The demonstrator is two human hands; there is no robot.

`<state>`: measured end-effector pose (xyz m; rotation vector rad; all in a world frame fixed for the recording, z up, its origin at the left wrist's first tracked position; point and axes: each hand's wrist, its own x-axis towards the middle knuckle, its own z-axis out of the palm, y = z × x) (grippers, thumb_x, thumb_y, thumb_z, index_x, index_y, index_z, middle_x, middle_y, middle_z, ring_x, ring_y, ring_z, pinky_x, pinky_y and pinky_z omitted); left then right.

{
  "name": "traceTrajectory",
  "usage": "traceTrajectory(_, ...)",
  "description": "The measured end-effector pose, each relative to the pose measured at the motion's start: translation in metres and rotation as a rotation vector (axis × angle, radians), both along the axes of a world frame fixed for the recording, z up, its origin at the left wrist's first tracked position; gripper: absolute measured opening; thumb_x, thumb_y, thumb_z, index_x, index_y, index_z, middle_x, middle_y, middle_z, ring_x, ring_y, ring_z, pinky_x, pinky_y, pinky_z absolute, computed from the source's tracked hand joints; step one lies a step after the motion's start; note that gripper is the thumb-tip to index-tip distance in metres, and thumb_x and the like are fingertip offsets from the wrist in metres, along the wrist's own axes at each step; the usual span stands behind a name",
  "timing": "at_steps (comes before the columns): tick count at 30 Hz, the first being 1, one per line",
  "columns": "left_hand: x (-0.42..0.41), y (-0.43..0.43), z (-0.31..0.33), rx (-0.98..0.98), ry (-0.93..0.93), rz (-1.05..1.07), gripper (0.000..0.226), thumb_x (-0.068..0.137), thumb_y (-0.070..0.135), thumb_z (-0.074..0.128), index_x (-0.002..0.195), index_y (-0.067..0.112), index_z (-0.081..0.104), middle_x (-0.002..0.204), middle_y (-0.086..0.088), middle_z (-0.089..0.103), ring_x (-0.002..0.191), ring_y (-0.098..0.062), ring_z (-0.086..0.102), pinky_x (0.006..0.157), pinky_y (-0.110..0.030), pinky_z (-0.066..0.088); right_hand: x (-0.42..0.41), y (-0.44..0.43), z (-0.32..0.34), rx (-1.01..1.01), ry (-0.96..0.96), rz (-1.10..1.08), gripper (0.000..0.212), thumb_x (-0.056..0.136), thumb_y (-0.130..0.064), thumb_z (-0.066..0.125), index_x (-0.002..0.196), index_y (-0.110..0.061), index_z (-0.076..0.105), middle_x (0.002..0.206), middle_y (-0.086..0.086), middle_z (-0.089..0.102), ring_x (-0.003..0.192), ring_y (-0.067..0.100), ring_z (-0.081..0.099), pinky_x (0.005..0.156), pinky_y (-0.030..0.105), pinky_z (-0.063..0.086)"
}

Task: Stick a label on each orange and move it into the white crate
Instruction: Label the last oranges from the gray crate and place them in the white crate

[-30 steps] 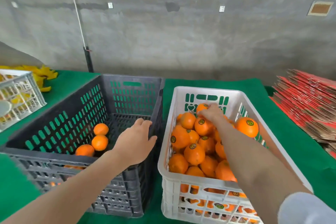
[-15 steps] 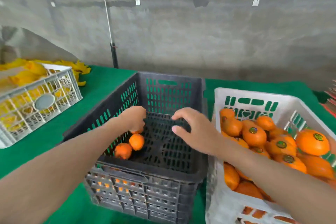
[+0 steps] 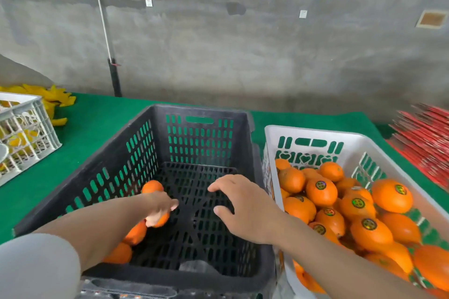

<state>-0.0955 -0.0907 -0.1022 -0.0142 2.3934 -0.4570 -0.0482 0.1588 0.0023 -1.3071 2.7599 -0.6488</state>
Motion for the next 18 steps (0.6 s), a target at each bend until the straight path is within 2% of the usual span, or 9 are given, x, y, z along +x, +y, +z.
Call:
traceTrajectory(2, -0.003, 0.011, 0.023, 0.108, 0.053, -0.005, 0.079, 0.078, 0.013, 0.070, 0.143, 0.029, 0.028, 0.129, -0.013, 0.047, 0.112, -0.033, 0.051, 0.087, -0.042, 0.051, -0.002, 0.001, 0.000, -0.015, -0.016, -0.003, 0.038, 0.095, -0.025, 0.047, 0.132, -0.022, 0.044, 0.138, -0.006, 0.045, 0.129, 0.012, 0.034, 0.108, 0.034, 0.031)
traceTrajectory(4, -0.002, 0.023, 0.056, 0.263, 0.152, 0.055, 0.077, 0.075, 0.018, 0.072, 0.139, 0.036, 0.033, 0.128, -0.013, 0.040, 0.110, -0.033, 0.051, 0.087, -0.041, 0.050, -0.004, 0.002, 0.000, -0.042, -0.043, -0.014, 0.037, 0.096, -0.021, 0.046, 0.132, -0.020, 0.044, 0.138, -0.004, 0.045, 0.129, 0.014, 0.035, 0.107, 0.033, 0.032)
traceTrajectory(5, 0.000, 0.027, 0.073, 0.387, 0.215, 0.093, 0.075, 0.074, 0.018, 0.073, 0.136, 0.038, 0.035, 0.127, -0.013, 0.037, 0.105, -0.033, 0.053, 0.084, -0.038, 0.051, -0.004, 0.002, -0.001, -0.062, -0.054, -0.018, 0.036, 0.096, -0.019, 0.045, 0.132, -0.019, 0.045, 0.137, -0.003, 0.046, 0.128, 0.014, 0.036, 0.107, 0.033, 0.032)
traceTrajectory(8, 0.022, 0.039, 0.122, 0.943, 0.390, 0.214, 0.064, 0.071, 0.003, 0.075, 0.120, 0.035, 0.051, 0.120, -0.004, 0.039, 0.092, -0.020, 0.058, 0.058, -0.017, 0.054, -0.004, 0.002, -0.003, -0.142, -0.078, -0.032, 0.034, 0.097, -0.012, 0.044, 0.130, -0.016, 0.049, 0.135, 0.000, 0.050, 0.126, 0.015, 0.040, 0.106, 0.029, 0.032)
traceTrajectory(10, 0.051, 0.051, 0.145, 1.208, 0.468, 0.236, 0.060, 0.069, 0.000, 0.077, 0.113, 0.035, 0.056, 0.122, 0.001, 0.046, 0.096, -0.018, 0.060, 0.059, -0.018, 0.054, -0.003, 0.004, -0.002, -0.236, -0.116, -0.046, 0.032, 0.096, -0.007, 0.043, 0.127, -0.012, 0.053, 0.132, 0.003, 0.053, 0.124, 0.016, 0.044, 0.104, 0.025, 0.033)
traceTrajectory(12, 0.082, 0.065, 0.158, 1.305, 0.567, 0.205, 0.062, 0.068, 0.003, 0.081, 0.110, 0.042, 0.058, 0.122, 0.009, 0.052, 0.099, -0.014, 0.062, 0.068, -0.024, 0.057, -0.001, 0.009, 0.003, -0.358, -0.171, -0.056, 0.030, 0.096, -0.001, 0.043, 0.122, -0.007, 0.056, 0.127, 0.007, 0.058, 0.119, 0.017, 0.050, 0.098, 0.018, 0.036)
traceTrajectory(14, 0.110, 0.079, 0.163, 1.308, 0.663, 0.174, 0.067, 0.065, 0.008, 0.084, 0.109, 0.049, 0.055, 0.120, 0.018, 0.052, 0.101, -0.004, 0.059, 0.075, -0.021, 0.054, 0.004, 0.016, 0.011, -0.459, -0.214, -0.059, 0.027, 0.095, 0.002, 0.044, 0.117, -0.003, 0.059, 0.122, 0.009, 0.060, 0.114, 0.017, 0.054, 0.093, 0.015, 0.039)
traceTrajectory(16, 0.135, 0.094, 0.163, 1.275, 0.721, 0.201, 0.068, 0.062, 0.014, 0.087, 0.107, 0.049, 0.049, 0.114, 0.018, 0.051, 0.096, -0.002, 0.057, 0.070, -0.017, 0.049, 0.017, 0.028, 0.016, -0.533, -0.228, -0.063, 0.025, 0.095, 0.001, 0.046, 0.114, -0.005, 0.060, 0.117, 0.005, 0.062, 0.109, 0.013, 0.056, 0.093, 0.017, 0.042)
traceTrajectory(18, 0.159, 0.110, 0.161, 1.217, 0.778, 0.249, 0.064, 0.057, 0.022, 0.089, 0.100, 0.045, 0.046, 0.102, 0.017, 0.054, 0.085, 0.000, 0.058, 0.060, -0.012, 0.044, 0.037, 0.045, 0.017, -0.620, -0.229, -0.069, 0.024, 0.094, -0.002, 0.048, 0.111, -0.012, 0.062, 0.108, -0.006, 0.063, 0.102, 0.005, 0.057, 0.090, 0.016, 0.045)
